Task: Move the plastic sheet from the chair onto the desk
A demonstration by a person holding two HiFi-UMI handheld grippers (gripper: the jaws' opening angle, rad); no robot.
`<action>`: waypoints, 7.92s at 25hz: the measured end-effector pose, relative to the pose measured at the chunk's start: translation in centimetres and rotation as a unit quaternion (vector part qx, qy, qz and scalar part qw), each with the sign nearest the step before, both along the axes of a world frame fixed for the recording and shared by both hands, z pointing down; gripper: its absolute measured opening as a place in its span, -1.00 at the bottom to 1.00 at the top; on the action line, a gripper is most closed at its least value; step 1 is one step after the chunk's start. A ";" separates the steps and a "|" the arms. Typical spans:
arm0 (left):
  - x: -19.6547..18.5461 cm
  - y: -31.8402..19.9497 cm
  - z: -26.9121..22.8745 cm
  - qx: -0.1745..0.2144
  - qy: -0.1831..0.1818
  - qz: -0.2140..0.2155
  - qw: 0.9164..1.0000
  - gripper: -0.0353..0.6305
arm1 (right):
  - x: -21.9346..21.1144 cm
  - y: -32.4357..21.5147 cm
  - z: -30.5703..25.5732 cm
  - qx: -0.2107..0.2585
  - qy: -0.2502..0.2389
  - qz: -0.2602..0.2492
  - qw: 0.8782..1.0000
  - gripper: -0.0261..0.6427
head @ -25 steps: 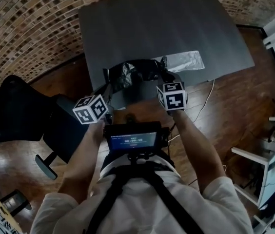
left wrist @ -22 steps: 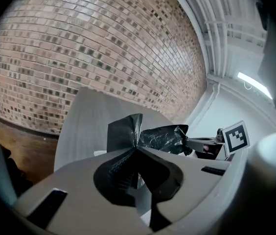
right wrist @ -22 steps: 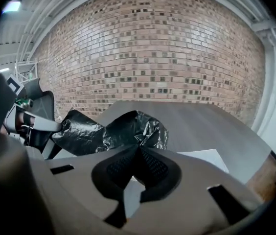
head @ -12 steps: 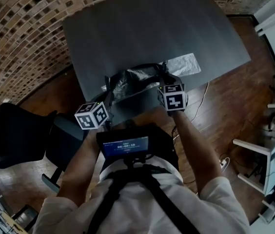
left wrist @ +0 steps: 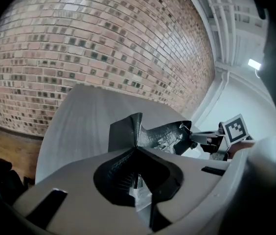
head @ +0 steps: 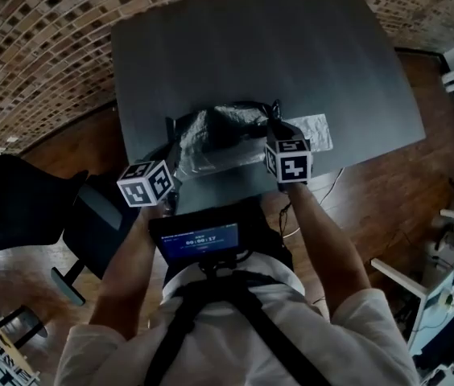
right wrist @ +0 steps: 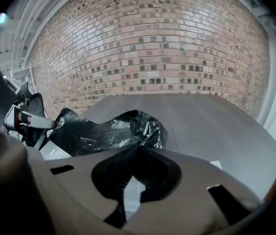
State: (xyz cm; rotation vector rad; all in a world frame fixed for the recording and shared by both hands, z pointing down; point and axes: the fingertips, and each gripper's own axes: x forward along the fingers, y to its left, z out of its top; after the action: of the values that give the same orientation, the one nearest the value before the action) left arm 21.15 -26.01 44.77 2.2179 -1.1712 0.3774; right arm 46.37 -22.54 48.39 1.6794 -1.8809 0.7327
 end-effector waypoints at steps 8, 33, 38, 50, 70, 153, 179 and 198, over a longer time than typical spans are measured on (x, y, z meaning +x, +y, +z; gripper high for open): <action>2.3 -1.5 3.4 -0.030 -0.041 -0.042 0.998 -0.89 | 3.5 -2.5 2.8 -0.034 0.005 -0.039 0.999 -0.91; 3.6 -6.2 10.3 -0.096 -0.132 -0.052 0.985 -0.65 | 11.0 -4.9 9.4 -0.135 0.002 0.012 0.991 -0.29; 3.0 -6.4 9.8 -0.090 -0.126 -0.057 0.986 -0.65 | 11.9 -5.4 9.0 -0.118 -0.003 0.037 0.992 -0.29; 1.2 -5.4 7.6 -0.072 -0.093 -0.078 0.990 -0.57 | 14.2 -6.7 8.6 -0.100 -0.014 0.052 0.994 -0.12; 9.0 -6.5 10.5 -0.159 -0.046 -0.039 0.985 -0.88 | -2.2 -6.1 9.6 -0.175 -0.121 -0.173 0.962 -0.92; 2.8 10.6 -6.2 0.036 0.088 -0.035 0.995 -0.88 | 2.5 4.2 -6.5 0.013 -0.100 -0.042 0.994 -0.92; 6.5 17.6 -8.7 0.050 0.111 0.021 0.992 -0.88 | -3.2 11.8 -9.7 0.035 -0.105 -0.108 0.988 -0.92; 11.0 17.6 -8.9 0.048 0.106 -0.008 0.993 -0.88 | 0.9 11.8 -10.5 0.057 -0.100 -0.155 0.981 -0.92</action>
State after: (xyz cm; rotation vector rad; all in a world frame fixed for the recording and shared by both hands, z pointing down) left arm 32.19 -8.37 35.91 2.2653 -1.1117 0.0775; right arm 47.23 -10.70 37.90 1.3698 -2.2979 0.6957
